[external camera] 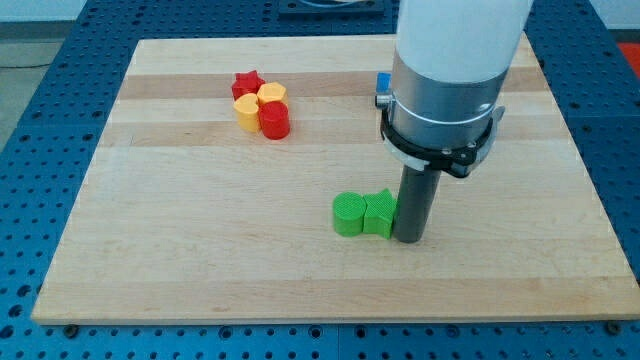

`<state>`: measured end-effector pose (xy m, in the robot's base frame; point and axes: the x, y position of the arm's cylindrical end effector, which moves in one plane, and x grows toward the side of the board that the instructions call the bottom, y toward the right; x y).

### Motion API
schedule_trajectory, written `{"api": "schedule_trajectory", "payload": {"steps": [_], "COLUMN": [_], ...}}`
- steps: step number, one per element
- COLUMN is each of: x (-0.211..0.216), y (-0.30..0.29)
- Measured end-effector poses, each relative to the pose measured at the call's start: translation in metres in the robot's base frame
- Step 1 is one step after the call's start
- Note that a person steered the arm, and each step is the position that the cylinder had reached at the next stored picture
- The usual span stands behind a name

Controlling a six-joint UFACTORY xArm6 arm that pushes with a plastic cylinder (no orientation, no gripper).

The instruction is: Move the arm towards the top right of the board

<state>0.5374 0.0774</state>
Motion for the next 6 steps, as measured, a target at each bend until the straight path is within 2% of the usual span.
{"api": "schedule_trajectory", "payload": {"steps": [2,3,5,6], "x": [0.011,-0.004,-0.075,-0.131], "y": [0.024,0.079,0.203,0.210]}}
